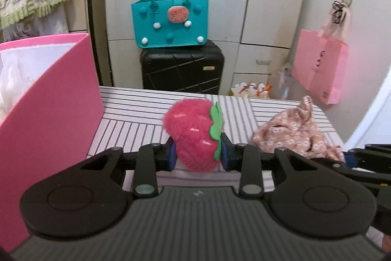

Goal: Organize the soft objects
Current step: 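Lift the strawberry pouch with the left gripper while the right gripper lifts the scrunchie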

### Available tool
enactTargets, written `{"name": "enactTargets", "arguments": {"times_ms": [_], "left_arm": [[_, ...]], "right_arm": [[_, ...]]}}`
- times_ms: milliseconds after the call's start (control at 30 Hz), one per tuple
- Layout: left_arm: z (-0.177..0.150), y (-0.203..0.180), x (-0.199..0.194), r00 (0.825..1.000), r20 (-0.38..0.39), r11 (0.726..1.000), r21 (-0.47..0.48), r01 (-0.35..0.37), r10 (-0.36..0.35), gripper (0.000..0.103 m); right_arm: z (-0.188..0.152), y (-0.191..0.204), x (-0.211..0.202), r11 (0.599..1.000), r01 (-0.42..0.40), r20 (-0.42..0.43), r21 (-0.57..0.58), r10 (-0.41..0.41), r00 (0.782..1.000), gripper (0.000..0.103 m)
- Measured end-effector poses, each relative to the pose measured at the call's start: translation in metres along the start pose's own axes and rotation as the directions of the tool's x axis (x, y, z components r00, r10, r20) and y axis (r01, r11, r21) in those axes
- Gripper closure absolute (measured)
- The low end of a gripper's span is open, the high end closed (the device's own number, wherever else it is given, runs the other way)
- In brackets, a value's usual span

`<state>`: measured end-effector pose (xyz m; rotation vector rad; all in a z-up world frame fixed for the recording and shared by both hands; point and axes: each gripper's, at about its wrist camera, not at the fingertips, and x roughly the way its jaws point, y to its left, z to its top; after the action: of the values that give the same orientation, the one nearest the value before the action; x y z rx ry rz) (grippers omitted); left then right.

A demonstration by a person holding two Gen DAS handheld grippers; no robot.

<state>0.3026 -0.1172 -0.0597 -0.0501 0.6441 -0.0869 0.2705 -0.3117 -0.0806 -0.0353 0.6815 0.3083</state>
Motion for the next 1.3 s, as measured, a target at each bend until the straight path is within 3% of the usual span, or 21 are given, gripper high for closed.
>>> {"name": "enactTargets", "arguments": {"times_ms": [133, 267, 500, 700, 967, 1133, 1300], "left_arm": [[-0.005, -0.001, -0.015, 0.999, -0.01, 0.999, 0.004, 0.048, -0.048, 0.071], [-0.01, -0.001, -0.027, 0.991, -0.068, 0.993, 0.001, 0.116, -0.116, 0.071], [-0.018, -0.001, -0.06, 0.984, -0.068, 0.985, 0.023, 0.169, -0.168, 0.071], [-0.026, 0.003, -0.085, 0.958, -0.125, 0.964, 0.039, 0.264, -0.257, 0.071], [-0.037, 0.014, -0.122, 0.948, -0.147, 0.945, 0.127, 0.301, -0.282, 0.071], [-0.037, 0.023, -0.139, 0.907, -0.22, 0.909, 0.139, 0.393, -0.359, 0.071], [-0.041, 0.024, -0.157, 0.917, -0.232, 0.898, 0.227, 0.376, -0.325, 0.071]], "right_arm": [[-0.004, 0.009, -0.012, 1.0, -0.009, -0.04, -0.009, 0.008, 0.999, 0.085], [-0.007, 0.018, -0.029, 1.0, -0.023, -0.042, 0.006, 0.023, 0.999, 0.085], [-0.019, 0.038, -0.059, 0.999, -0.038, -0.061, -0.024, 0.037, 0.997, 0.085], [-0.028, 0.047, -0.086, 0.998, -0.06, -0.066, -0.004, 0.059, 0.996, 0.084], [-0.037, 0.059, -0.111, 0.996, -0.094, -0.086, 0.005, 0.094, 0.992, 0.083], [-0.038, 0.069, -0.127, 0.994, -0.107, -0.09, -0.004, 0.106, 0.99, 0.081], [-0.038, 0.079, -0.139, 0.991, -0.131, -0.11, 0.001, 0.131, 0.985, 0.081]]}}
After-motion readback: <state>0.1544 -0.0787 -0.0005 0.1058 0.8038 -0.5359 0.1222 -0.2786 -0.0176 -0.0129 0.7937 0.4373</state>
